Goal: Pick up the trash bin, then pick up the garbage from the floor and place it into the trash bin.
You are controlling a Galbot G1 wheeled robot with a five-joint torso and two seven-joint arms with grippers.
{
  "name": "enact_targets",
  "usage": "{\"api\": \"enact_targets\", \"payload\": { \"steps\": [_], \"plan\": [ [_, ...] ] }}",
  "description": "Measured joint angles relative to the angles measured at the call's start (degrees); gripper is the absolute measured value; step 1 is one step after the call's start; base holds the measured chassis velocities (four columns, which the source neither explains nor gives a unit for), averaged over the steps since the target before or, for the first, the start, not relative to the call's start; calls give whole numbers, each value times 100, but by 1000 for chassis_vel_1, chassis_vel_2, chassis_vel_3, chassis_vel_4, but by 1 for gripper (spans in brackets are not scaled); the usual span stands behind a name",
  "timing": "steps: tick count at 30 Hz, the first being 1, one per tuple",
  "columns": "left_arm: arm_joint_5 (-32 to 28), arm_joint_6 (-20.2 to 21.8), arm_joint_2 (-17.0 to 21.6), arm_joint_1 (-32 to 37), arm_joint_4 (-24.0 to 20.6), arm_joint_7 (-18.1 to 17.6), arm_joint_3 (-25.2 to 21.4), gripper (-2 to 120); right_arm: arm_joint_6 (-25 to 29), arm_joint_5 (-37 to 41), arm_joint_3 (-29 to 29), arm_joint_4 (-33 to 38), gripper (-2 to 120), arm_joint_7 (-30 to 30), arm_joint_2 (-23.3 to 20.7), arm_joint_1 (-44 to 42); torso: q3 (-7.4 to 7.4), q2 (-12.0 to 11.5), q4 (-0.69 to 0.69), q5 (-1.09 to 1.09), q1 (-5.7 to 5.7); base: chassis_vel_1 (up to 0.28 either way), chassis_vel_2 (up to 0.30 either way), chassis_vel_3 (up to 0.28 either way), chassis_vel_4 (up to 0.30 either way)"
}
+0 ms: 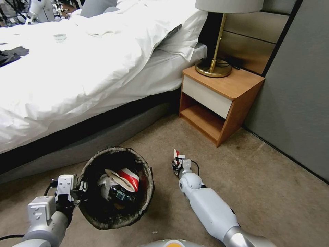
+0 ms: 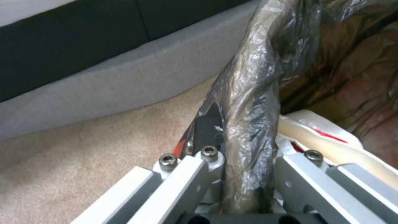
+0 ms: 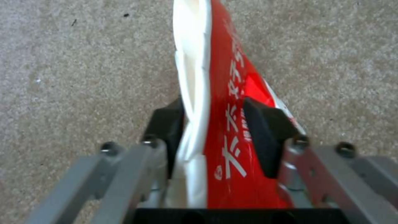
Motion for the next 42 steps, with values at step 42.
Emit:
{"api": "enact_targets", "payload": {
  "steps": [42],
  "plan": [
    [-24,20,6,6,0,-3,32,0,-1257,1051,-38,6384,0,-13,-2230,-290,0,0,1,1,0,0,0,0,0]
  ]
}}
